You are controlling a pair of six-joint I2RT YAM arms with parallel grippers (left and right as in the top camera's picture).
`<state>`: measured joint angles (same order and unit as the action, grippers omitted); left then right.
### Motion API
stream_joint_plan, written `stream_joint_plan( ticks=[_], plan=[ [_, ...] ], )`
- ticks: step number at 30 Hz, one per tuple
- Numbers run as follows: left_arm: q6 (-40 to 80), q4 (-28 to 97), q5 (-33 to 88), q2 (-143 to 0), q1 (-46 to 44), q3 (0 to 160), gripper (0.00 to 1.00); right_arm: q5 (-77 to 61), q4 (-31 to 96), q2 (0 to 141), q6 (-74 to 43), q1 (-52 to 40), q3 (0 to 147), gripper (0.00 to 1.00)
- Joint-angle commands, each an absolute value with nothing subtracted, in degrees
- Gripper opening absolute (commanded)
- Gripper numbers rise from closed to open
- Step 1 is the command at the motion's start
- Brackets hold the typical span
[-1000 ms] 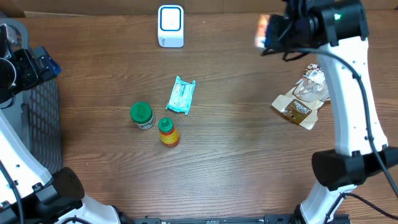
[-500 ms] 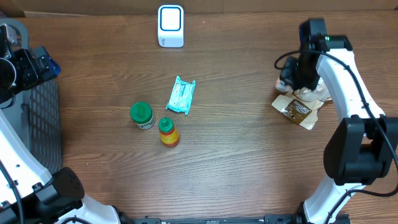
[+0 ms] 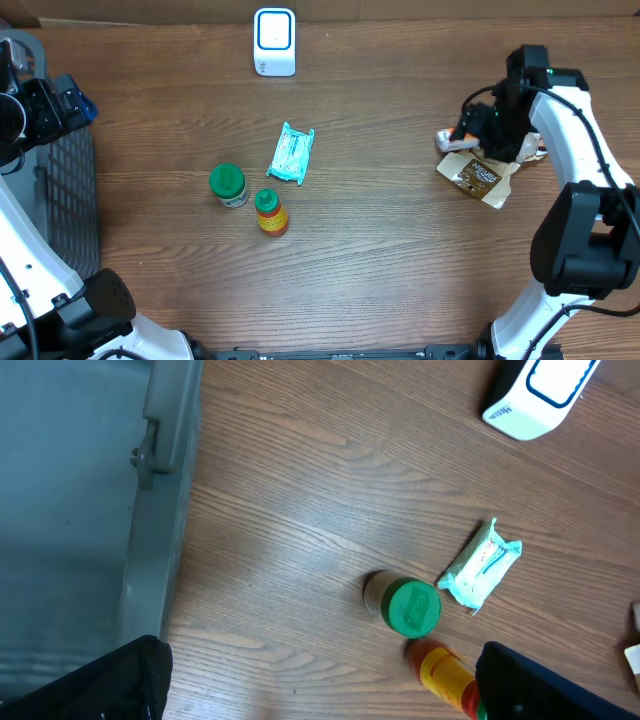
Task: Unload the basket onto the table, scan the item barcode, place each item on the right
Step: 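Carry the orange packet right and release it beside the mushroom bag, then move the right gripper to the green wipes pack and grasp it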
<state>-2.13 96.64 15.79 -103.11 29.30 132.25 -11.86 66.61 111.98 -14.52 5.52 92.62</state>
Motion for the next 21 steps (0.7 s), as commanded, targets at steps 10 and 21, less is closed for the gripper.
stream_joint_plan(
  ticks=[10,21],
  plan=[
    [-3.22,96.62,15.92,-103.50,29.23,131.98,0.99,-27.00,57.54,112.81,-13.80,-7.97,98.59,0.77],
    [-3.22,96.64,15.90,-103.50,29.23,131.98,1.00,-22.90,47.07,123.83,-29.21,-24.36,98.59,0.66]
  ],
)
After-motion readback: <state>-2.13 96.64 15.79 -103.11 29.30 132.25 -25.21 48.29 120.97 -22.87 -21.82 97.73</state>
